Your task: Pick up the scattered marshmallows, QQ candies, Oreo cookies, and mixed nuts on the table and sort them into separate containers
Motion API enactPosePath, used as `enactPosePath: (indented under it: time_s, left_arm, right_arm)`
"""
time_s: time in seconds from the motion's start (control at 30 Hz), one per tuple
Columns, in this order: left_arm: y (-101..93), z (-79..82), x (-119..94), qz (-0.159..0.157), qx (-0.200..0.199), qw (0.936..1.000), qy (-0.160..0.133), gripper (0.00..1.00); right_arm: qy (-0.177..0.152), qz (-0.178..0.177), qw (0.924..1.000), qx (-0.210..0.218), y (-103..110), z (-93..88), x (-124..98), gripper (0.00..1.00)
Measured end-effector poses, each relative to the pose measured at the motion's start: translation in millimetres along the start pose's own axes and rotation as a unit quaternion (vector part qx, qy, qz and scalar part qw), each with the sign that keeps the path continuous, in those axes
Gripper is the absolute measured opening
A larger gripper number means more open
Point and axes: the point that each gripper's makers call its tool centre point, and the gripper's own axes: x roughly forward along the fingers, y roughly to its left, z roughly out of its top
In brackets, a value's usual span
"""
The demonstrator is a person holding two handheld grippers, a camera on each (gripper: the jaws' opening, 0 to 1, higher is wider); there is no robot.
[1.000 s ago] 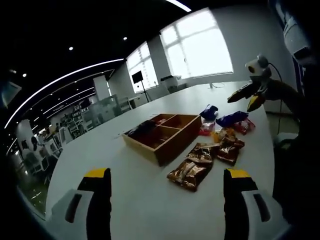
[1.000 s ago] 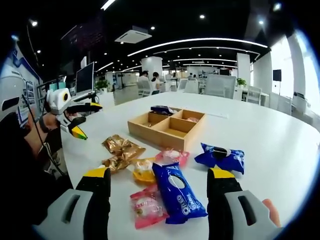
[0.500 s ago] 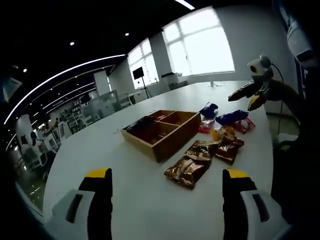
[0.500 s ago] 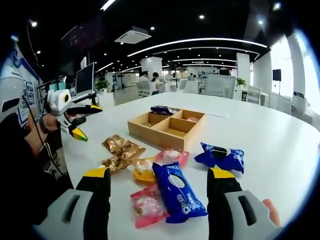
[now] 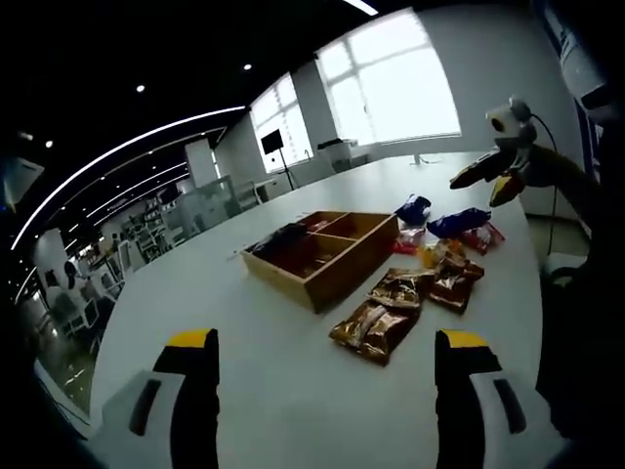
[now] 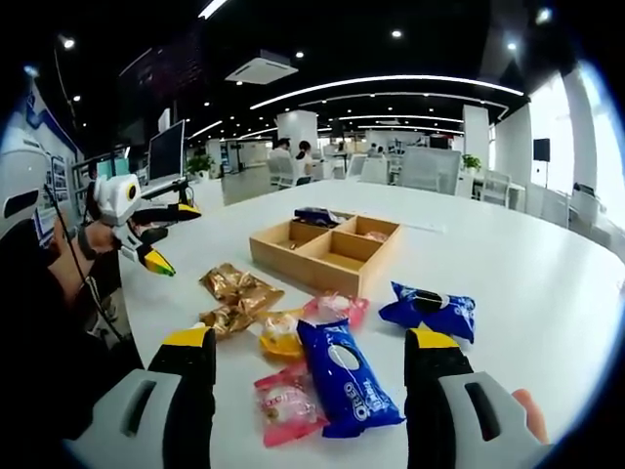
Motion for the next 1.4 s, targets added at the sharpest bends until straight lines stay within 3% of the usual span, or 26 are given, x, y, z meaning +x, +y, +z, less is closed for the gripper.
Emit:
enactPosePath:
  time_s: [0.97,1.4]
  left_arm:
    - [-8.4,3.9,-3,-0.008,-0.001,0.9999,-0.011,0.93]
    - [-9.6,-0.3,-2,-0.008,0.002,1.0,0.0,0.92]
  right_arm:
    - [0.011,0.005,0.9997,-0.019,7,-4.5,2,0.74]
    - [0.012,0.02,0.9992,-0.031,18,-6.6,4,0.66]
